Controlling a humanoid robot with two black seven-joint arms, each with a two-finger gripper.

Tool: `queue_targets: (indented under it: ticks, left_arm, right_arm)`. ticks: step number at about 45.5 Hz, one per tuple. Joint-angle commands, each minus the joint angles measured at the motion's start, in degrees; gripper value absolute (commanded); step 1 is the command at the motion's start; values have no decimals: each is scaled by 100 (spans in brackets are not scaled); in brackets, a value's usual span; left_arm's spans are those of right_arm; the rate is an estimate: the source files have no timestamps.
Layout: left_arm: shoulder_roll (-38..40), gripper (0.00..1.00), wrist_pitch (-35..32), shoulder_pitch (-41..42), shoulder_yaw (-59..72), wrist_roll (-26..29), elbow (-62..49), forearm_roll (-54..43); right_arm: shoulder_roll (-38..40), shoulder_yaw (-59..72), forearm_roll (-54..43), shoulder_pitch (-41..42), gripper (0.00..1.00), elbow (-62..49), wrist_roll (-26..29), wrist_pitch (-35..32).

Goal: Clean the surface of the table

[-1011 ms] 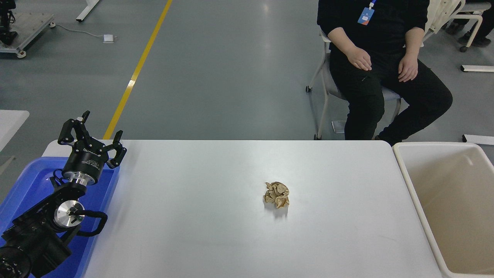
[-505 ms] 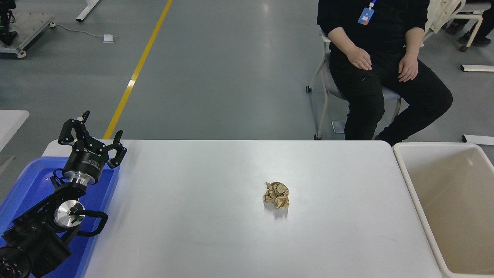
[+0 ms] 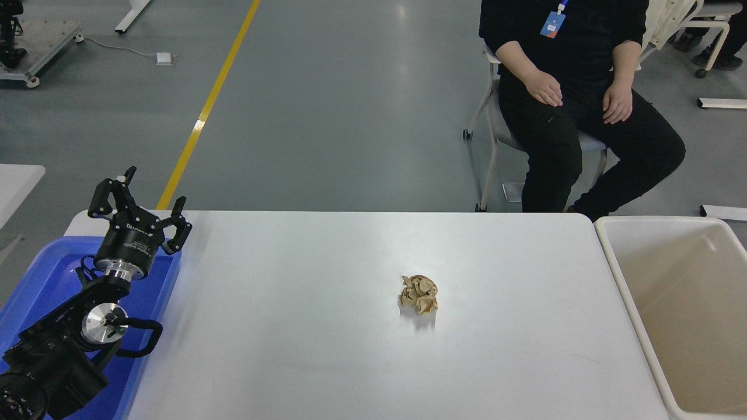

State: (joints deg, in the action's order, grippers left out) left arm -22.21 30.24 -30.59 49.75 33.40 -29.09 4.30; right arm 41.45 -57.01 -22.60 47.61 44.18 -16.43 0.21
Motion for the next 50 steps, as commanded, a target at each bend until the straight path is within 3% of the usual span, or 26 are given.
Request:
queue_targets:
  ticks: [1,10,17,27,50]
  left_arm:
    - [-3,100,-1,0,0,0,0,1]
    - [-3,100,-1,0,0,0,0,1]
    - [6,100,-1,0,0,0,0,1]
    - [6,100,-1,0,0,0,0,1]
    - [6,100,-1,0,0,0,0,1]
  right_arm:
    - [-331,-592,-8,-770,99,697,174,-451]
    - [-480,-592,-8,-1148,99,635,1439,-1005]
    - [-577,-592,-8,-1315,99,574,1555,-1050]
    - [-814,-619,-17,-1746,99,521,1344,-1058]
    - [-1087,-575,-34,-2265,99,503,70,-1190]
